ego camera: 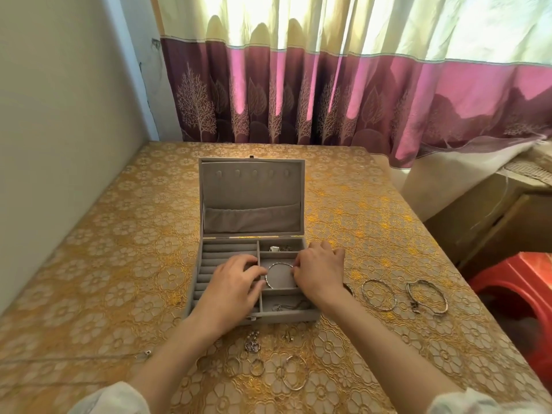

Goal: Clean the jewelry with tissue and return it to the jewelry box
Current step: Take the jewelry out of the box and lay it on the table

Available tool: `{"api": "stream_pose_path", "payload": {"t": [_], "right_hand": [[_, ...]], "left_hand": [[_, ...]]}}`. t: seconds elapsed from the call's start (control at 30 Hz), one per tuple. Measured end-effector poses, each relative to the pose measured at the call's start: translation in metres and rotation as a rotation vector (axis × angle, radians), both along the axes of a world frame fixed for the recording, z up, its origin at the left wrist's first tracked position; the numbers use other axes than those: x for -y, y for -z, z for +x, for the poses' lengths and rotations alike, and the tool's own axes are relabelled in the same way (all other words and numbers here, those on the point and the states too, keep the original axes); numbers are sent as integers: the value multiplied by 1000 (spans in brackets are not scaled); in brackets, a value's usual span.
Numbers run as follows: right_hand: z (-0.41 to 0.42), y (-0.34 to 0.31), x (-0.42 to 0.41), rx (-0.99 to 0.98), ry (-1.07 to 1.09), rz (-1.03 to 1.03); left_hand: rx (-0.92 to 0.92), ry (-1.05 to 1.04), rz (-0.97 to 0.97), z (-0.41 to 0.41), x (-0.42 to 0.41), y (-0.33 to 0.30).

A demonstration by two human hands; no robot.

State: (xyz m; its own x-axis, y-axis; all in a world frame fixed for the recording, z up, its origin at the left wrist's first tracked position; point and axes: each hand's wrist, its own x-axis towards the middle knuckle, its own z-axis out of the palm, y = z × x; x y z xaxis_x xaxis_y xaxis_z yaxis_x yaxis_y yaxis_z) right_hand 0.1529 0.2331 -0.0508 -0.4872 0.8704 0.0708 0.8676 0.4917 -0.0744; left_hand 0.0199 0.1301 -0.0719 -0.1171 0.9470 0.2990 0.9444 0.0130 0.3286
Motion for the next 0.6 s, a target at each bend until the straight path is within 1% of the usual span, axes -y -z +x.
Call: {"api": "stream_pose_path", "payload": {"t": [0.1,0.17,0.27,0.37,0.43,0.5,0.53,0.6], "right_hand": [[-5,-4,-1,51,31,4],[-7,-6,1,97,29,27],[-8,-8,4,136,15,53],[-8,-7,2,141,11,61],[-7,-7,0,139,13,56],[-6,-4,-1,75,29,16],[-4,-2,-2,-2,48,-18],[1,2,-3,-254,86,-123]], "left_hand": [[8,-1,34,6,3,-5],[-38,53,25,14,3,-10],[-96,112,-79,25,2,-17],[-185,91,-159,32,-4,-21],[-211,79,-189,34,-7,-23],[-232,84,-212,36,-9,-24],[-236,89,-224,36,-9,-24],[-215,92,-241,35,-9,-23]]}}
